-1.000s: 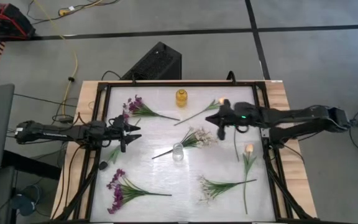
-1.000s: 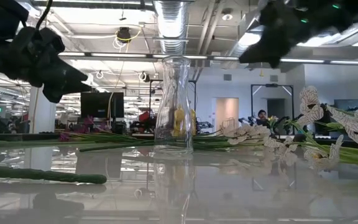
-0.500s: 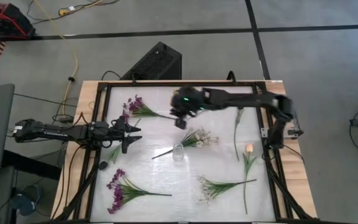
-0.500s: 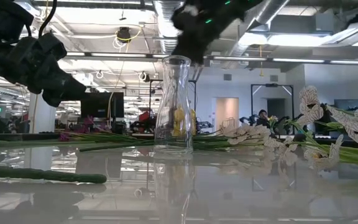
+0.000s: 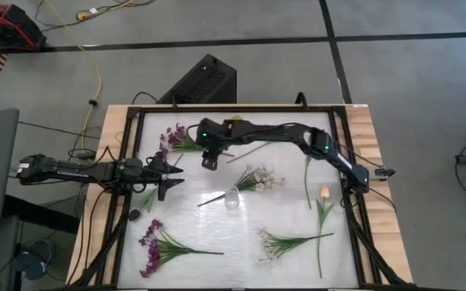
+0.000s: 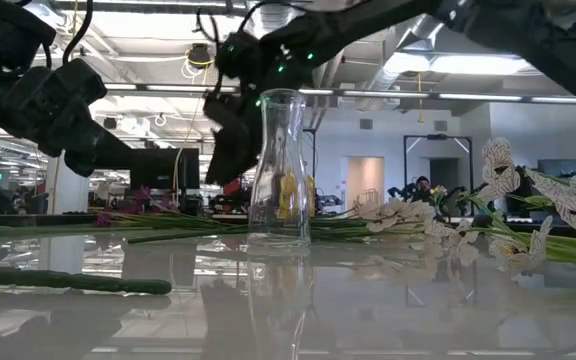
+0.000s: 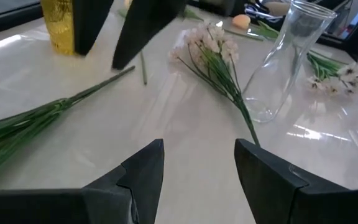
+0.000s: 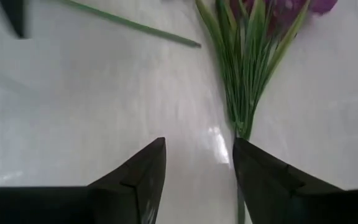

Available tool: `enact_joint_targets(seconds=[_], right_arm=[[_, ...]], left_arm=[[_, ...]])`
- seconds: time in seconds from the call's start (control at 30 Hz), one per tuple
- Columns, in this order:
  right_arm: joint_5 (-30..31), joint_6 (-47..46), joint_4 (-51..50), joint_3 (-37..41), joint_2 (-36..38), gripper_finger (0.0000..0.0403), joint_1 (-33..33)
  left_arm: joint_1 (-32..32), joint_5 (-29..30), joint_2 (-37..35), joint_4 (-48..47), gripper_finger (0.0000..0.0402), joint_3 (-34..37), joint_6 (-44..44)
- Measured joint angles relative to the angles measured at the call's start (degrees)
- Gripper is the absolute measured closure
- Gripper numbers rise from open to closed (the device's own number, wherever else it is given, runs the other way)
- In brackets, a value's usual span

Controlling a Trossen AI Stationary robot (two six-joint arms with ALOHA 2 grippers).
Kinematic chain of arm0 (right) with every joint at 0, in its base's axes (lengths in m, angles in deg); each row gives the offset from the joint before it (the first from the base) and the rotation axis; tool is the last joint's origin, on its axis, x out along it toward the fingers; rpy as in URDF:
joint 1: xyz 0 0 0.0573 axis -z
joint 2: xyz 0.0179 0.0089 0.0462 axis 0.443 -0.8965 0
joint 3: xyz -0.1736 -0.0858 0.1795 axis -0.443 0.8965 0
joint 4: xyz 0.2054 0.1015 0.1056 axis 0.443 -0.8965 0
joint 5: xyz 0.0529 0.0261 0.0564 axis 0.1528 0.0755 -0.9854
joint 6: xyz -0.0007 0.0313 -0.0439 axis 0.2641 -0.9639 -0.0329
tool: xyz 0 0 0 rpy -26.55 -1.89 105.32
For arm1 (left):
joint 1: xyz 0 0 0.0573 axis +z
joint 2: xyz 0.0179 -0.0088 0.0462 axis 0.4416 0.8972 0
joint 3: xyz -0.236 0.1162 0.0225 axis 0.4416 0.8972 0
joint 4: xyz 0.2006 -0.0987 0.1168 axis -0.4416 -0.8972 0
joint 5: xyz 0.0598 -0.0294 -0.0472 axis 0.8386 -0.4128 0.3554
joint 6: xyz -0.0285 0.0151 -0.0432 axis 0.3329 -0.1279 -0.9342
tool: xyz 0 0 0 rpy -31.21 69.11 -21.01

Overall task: Sort flowers into vase by color
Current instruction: Put the top purple flowers into the yellow vase

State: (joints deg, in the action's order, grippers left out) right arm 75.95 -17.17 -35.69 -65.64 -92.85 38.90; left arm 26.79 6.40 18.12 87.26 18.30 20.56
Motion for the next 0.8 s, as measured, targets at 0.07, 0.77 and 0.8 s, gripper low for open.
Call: enact_joint_targets(seconds=[0.07,0.77,0.8], right_arm=[[0.5,-1.5,-0.2,-1.8,-2.2,0.0188,0.4],[7.4,-4.4,-2.6,-6.5,-10.6,0.0262,1.0],[7.3,-4.4,-3.1,-6.5,-10.6,0.0284,1.0]], left_arm=[[0.0,0.2,0.0,0.0,0.0216,0.0,0.9],[0.0,1.7,0.0,-0.3,0.0216,0.0,2.4],[0.0,1.8,0.0,-0.3,0.0216,0.0,2.4]])
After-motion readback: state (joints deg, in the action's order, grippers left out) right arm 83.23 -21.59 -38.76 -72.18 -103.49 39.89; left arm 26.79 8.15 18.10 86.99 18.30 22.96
